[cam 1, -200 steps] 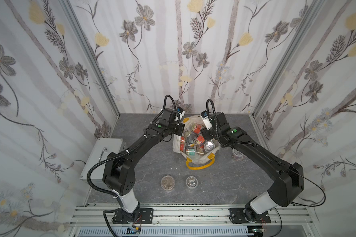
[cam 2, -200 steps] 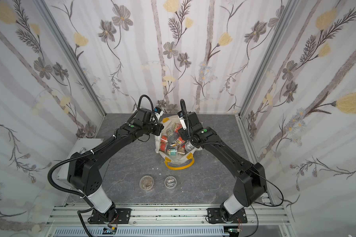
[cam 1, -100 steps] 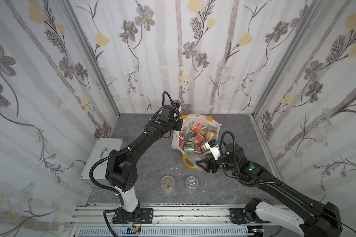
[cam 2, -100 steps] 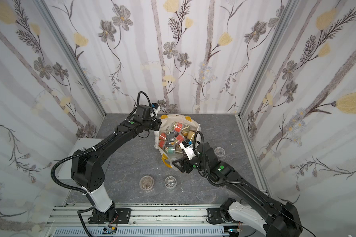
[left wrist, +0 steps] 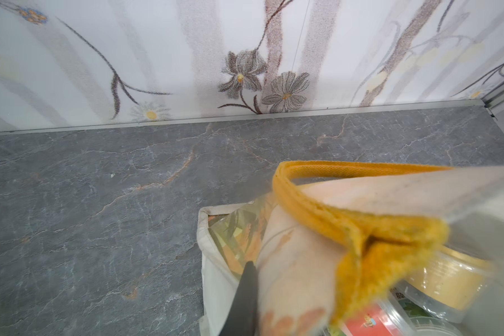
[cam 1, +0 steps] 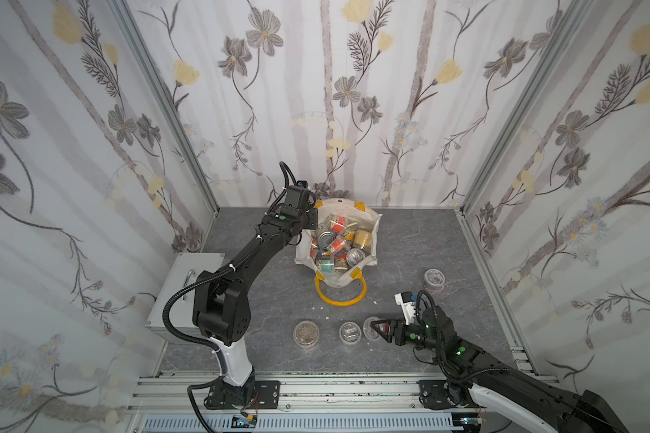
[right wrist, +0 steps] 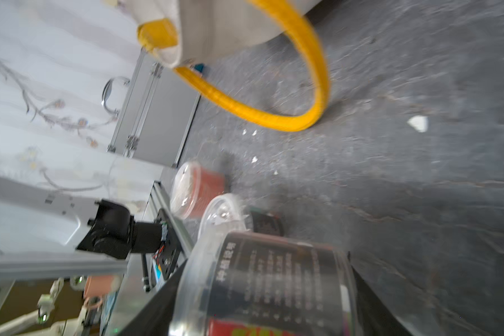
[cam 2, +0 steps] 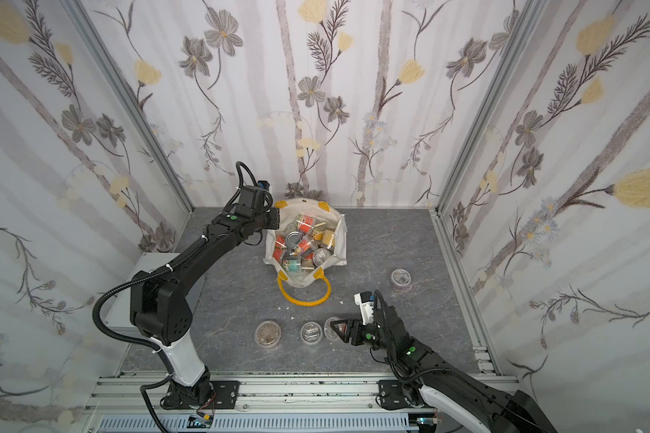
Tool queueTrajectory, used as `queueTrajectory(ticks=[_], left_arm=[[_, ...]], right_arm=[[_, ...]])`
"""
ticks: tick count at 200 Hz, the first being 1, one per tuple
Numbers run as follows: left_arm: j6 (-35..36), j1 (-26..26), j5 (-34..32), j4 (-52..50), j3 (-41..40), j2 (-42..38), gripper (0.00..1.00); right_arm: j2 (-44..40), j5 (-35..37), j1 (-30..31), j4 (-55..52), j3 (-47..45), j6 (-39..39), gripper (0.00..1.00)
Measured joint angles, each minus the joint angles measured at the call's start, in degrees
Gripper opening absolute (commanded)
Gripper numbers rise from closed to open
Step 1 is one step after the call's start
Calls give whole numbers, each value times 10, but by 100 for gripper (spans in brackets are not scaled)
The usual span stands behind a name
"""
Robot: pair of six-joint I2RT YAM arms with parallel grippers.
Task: Take out the seed jars from the canvas bag
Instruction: Place the seed jar at the center of the board.
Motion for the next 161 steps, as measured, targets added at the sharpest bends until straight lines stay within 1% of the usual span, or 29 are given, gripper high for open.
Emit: queueTrajectory(ticks=[20, 34, 64, 83, 98, 113, 128, 161], left_arm=[[-4, 3, -4, 0, 0, 0, 0], [-6, 5, -4, 0, 0, 0, 0], [-7, 5, -3, -2, -1, 0, 0], [-7, 5, -3, -2, -4, 0, 0], [-7, 5, -3, -2, -7, -1, 0], [-7, 6, -3, -2, -10, -3, 0], [-5, 6, -3, -2, -13, -5, 0], [-4, 6, 0, -1, -15, -7, 0]], right_arm=[[43, -22, -32, 30, -7, 5, 66], [93, -48, -45, 70, -6, 5, 66], [218, -119, -63, 151, 8, 9, 68], [266, -153, -70, 196, 12, 17, 70], [276, -167, -78, 207, 13, 19, 71], [273, -174, -92, 199, 14, 20, 75], [261, -172, -107, 167, 20, 14, 77], [233, -159, -128, 70, 53, -26, 78]])
